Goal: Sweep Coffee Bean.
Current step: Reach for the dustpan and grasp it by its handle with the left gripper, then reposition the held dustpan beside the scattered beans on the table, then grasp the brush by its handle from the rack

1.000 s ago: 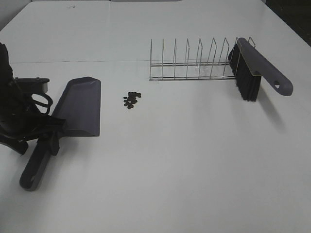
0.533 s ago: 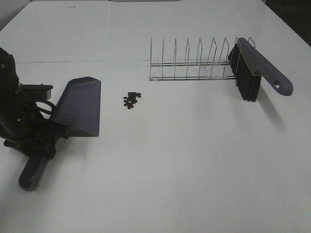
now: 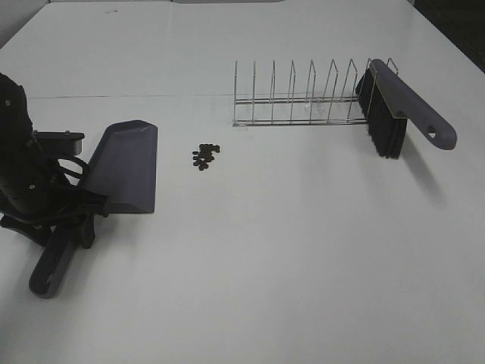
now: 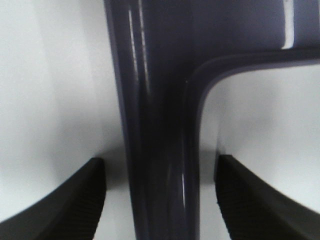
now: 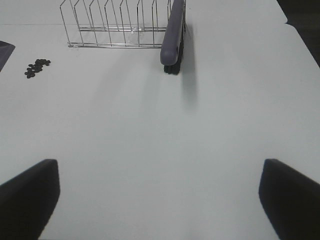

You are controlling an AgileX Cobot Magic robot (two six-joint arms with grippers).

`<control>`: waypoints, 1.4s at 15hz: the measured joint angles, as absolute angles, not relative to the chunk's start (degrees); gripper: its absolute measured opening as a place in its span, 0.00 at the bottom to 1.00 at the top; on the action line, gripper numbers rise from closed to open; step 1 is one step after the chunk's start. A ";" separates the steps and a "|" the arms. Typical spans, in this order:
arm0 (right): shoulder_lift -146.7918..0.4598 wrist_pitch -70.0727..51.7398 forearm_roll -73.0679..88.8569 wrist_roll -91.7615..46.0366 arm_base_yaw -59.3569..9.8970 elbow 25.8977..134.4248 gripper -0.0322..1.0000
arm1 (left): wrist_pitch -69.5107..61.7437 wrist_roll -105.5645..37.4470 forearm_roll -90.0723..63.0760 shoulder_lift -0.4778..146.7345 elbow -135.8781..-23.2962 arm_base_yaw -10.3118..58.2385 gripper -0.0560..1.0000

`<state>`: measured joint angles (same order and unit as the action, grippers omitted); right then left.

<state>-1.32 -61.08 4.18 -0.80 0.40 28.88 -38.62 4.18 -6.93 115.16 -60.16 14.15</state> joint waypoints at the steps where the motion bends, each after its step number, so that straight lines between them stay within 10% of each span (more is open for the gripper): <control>1: -1.32 -61.08 4.18 -0.80 0.40 28.88 0.96 | -38.67 4.18 -6.82 115.11 -60.16 14.15 0.59; 5: -1.32 -61.08 4.18 -0.80 0.40 28.88 0.96 | -38.73 4.81 -6.36 114.94 -60.16 14.15 0.31; 21: -5.10 -60.91 4.18 -0.80 0.40 28.76 0.96 | -39.99 6.47 -6.99 112.41 -59.87 14.15 0.30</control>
<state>-5.10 -60.91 4.18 -0.80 0.40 28.76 -39.99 6.47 -6.99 112.41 -59.87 14.15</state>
